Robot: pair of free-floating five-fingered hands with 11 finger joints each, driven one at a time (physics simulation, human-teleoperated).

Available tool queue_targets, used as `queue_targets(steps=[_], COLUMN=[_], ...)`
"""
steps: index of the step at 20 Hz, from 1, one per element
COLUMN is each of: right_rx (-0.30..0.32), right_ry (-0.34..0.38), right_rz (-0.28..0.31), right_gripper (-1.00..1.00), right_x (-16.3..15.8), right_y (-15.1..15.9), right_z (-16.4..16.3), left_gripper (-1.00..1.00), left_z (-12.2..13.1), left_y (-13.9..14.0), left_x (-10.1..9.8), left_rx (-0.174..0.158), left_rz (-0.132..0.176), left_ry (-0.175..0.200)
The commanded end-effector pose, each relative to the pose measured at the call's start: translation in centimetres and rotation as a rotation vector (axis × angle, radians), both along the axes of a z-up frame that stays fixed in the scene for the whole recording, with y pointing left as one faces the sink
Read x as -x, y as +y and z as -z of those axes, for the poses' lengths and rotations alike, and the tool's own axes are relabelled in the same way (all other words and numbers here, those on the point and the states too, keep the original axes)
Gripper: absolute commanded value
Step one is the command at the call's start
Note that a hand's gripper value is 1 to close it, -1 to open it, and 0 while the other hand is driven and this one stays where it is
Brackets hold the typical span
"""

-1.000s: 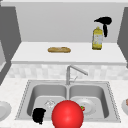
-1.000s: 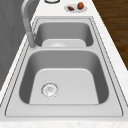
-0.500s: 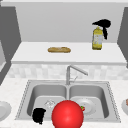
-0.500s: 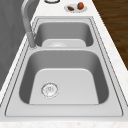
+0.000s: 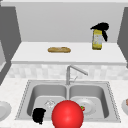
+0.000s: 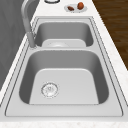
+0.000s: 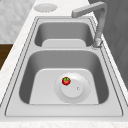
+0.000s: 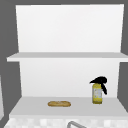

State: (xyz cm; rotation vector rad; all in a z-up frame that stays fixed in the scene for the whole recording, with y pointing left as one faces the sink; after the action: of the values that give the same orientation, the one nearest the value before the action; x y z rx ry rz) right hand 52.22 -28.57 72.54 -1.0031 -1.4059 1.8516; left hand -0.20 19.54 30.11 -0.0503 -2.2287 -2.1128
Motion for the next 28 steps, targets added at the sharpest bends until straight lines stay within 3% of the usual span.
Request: queue_targets(steps=[1,10,11,14,16,20,24,28], right_rx=[0.113,0.232,0.243,0.252,0.275,0.265,0.262,0.233], right_ry=[0.000,0.022,0.024,-0.075,-0.092,-0.220,-0.259,-0.245], right_rz=[-0.048,-0.114,-0.118,-0.191,-0.197,-0.252,-0.250,-0.244], right_gripper=[-1.00,-1.00,1.00,1.00,1.00,1.00,1.00,1.00], right_x=[-1.0,-3.7,-4.0,-4.0,-3.4,-2.0,-1.0,-0.3], right_y=[0.0,0.1,0.2,1.4,2.4,2.9,3.7,3.7], right_z=[1.1,4.1,4.5,5.7,5.5,6.5,8.0,9.1], left_gripper=[0.00,0.00,0.00,0.00,0.00,0.00,0.00,0.00], left_z=[0.0,0.0,0.0,0.0,0.0,0.0,0.0,0.0], left_y=[0.0,0.0,0.0,0.0,0.0,0.0,0.0,0.0], left_x=[0.0,0.0,0.0,0.0,0.0,0.0,0.0,0.0], left_rx=[0.000,0.000,0.000,0.000,0.000,0.000,0.000,0.000], left_rz=[0.000,0.000,0.000,0.000,0.000,0.000,0.000,0.000], left_ry=[0.000,0.000,0.000,0.000,0.000,0.000,0.000,0.000])
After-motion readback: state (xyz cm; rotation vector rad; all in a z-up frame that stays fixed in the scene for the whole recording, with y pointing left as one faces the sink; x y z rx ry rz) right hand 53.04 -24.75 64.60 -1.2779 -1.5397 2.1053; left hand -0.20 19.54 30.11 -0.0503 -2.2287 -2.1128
